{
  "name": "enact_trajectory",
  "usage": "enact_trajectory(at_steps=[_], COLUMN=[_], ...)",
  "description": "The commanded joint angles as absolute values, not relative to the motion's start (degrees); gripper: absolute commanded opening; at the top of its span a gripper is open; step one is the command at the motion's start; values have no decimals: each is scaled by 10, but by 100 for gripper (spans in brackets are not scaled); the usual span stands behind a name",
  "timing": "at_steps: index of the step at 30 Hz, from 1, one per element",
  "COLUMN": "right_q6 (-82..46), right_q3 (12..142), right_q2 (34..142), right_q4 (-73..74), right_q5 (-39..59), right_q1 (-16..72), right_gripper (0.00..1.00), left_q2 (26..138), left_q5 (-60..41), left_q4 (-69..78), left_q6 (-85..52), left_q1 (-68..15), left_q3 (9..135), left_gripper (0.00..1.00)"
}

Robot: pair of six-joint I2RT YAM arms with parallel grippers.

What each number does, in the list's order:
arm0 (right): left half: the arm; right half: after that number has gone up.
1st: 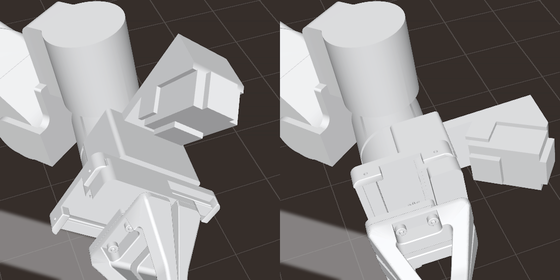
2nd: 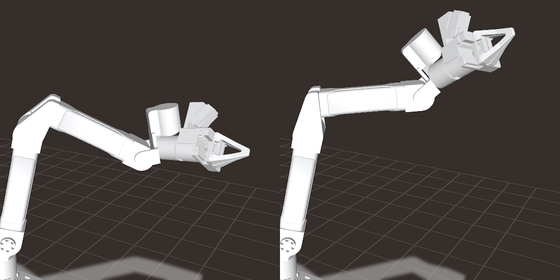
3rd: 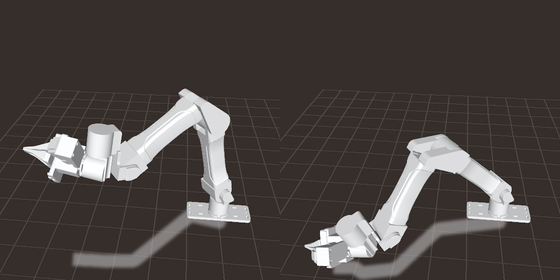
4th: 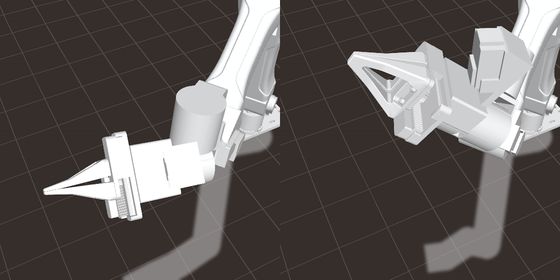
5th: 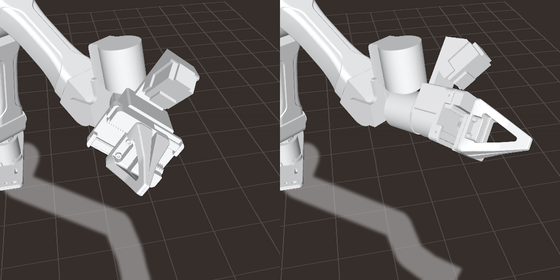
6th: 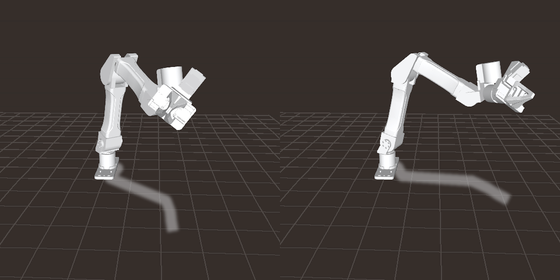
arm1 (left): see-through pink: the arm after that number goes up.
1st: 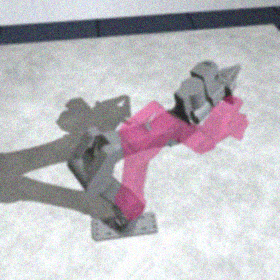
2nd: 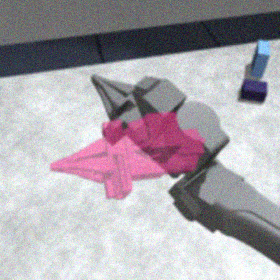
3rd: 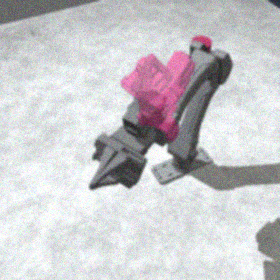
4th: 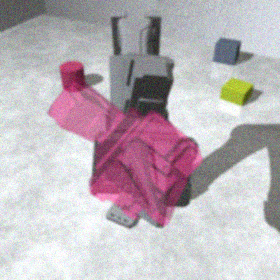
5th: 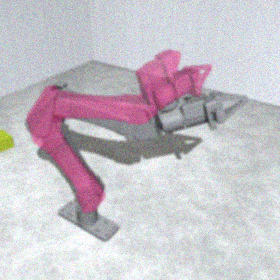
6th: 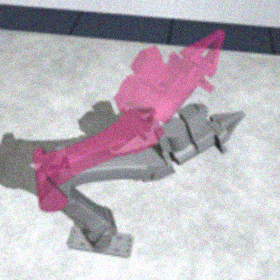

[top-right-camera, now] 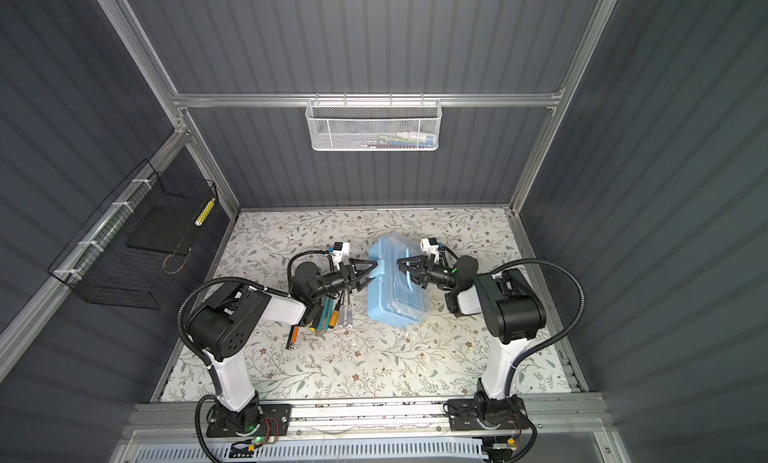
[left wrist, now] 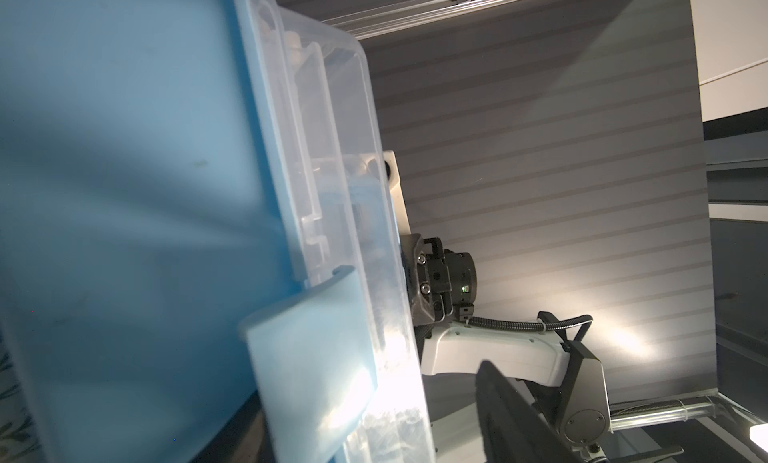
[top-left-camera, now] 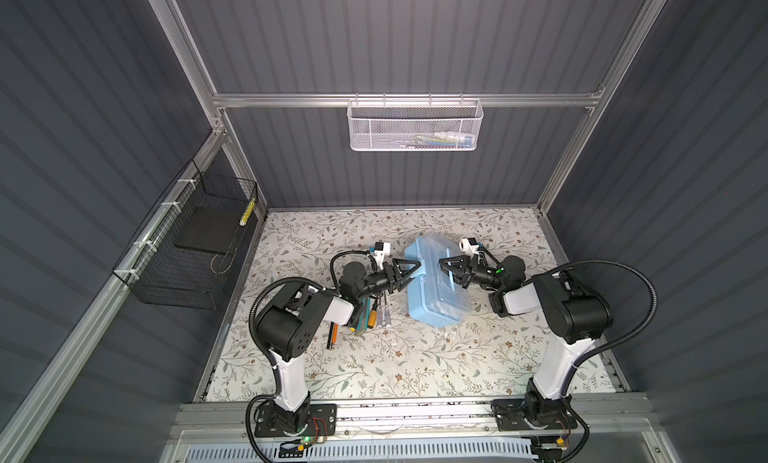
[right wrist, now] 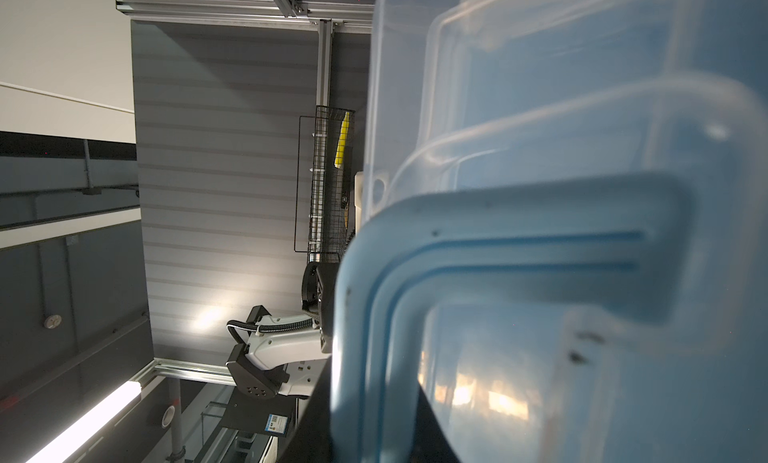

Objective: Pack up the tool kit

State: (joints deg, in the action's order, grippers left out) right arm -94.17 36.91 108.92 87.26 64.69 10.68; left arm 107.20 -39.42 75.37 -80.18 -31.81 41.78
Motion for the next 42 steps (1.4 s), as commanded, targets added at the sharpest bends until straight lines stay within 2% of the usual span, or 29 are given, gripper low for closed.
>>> enact_trajectory(at_steps=[1, 4, 6, 8, 11, 14, 21, 33, 42], right_q6=[-873, -835, -784, -728, -623, -486, -382, -511, -583], right_q3=[359, 354, 354, 358, 371, 425, 518, 453, 420], right_q2=[1104, 1068, 1033, 998, 933, 876, 869, 830, 807], right_q4=[836, 768, 676, 585, 401, 154, -72, 162, 279], right_q5=[661, 652, 641, 629, 586, 516, 411, 554, 609], right_q1=[123, 122, 123, 124, 128, 151, 202, 203, 203], right_gripper=[0, 0, 0, 0, 0, 0, 0, 0, 0], left_q2=[1006, 927, 876, 850, 834, 827, 838, 838, 878], left_q5=[-439, -384, -297, -226, -199, -194, -205, -228, -243], left_q4=[657, 382, 173, 79, 37, 33, 66, 103, 142], left_q6=[-710, -558, -443, -390, -369, -362, -381, -392, -410], left_q1=[-324, -305, -298, -292, -275, -275, -277, -316, -339], left_q3=[425, 438, 474, 491, 493, 486, 474, 491, 524], left_gripper=[71, 73, 76, 78, 81, 82, 82, 87, 88])
